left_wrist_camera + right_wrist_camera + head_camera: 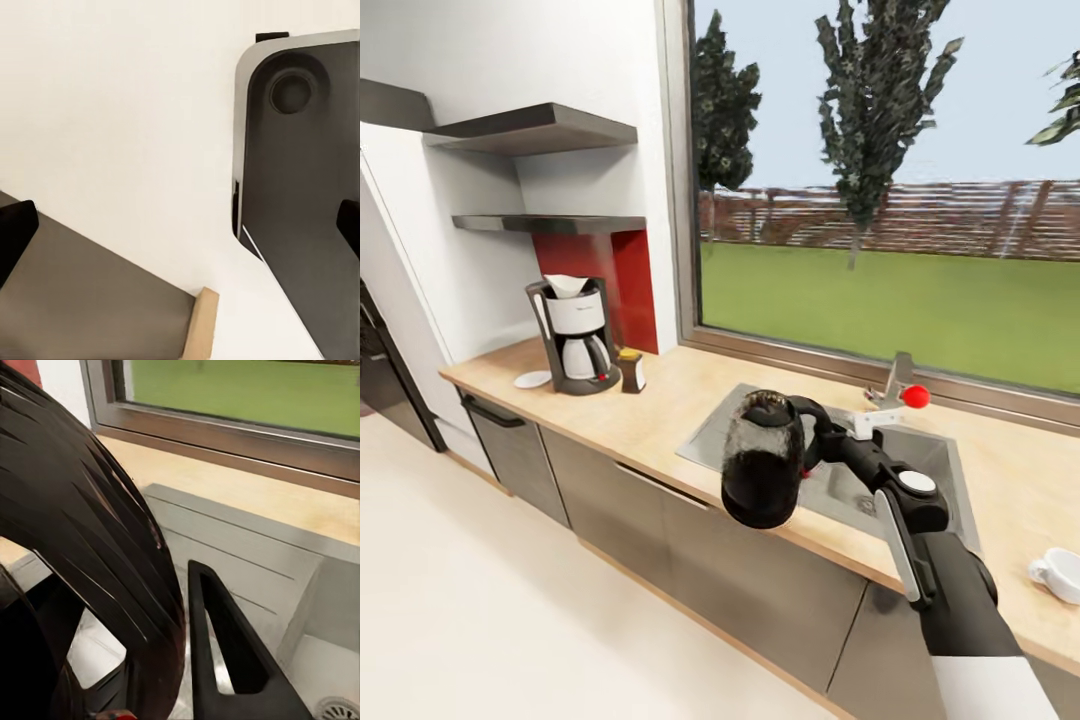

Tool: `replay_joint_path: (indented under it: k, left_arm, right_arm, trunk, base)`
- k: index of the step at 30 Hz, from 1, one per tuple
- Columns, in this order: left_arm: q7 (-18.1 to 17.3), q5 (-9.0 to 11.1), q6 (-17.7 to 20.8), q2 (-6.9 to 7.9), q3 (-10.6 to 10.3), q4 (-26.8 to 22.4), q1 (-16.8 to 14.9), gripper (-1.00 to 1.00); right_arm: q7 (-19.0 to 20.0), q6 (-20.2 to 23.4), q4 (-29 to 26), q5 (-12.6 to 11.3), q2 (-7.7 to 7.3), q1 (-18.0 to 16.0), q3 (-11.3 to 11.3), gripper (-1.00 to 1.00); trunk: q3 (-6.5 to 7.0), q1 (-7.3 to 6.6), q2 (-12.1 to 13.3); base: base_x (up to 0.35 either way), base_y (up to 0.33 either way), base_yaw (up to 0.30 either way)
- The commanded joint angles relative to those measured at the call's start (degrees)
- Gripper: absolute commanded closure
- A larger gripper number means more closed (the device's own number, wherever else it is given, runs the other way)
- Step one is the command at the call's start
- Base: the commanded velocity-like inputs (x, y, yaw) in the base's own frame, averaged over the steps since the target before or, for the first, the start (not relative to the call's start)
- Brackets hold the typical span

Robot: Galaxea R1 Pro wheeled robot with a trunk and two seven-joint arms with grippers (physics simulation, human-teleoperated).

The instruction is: Set up a coffee station on the kitchen countertop: keep the coffee maker on the countertop, move the bottle of coffee from the kitchen shelf to the counter next to the coffee maker, place a paper coffee filter on top of the coffee maker, put the saucer next to the coffee maker with the coffee cup on the saucer, and place the electric kettle next to the coffee maker.

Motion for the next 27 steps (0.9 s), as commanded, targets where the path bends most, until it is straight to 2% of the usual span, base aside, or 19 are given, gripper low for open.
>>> replay_joint_path:
  k: [1,27]
  left_arm:
    - [0.2,-0.5,-0.2,-0.02,0.2,0.1,-0.1,-1.0]
    - [0.2,-0.6,-0.3,-0.1,0.0,0.1,-0.1,-1.0]
  right_arm:
    - [0.2,0.3,-0.1,0.0,-0.01,-0.1,0.1,1.0]
    - [0.2,0.3,0.3,0.0,-0.01,-0.1,0.1,1.0]
  trunk:
    - [-0.11,0.04,-0.1]
    - [-0.11,0.04,-0.1]
  base:
    - [0.133,0.306,0.0]
    - [0.149,0.305,0.0]
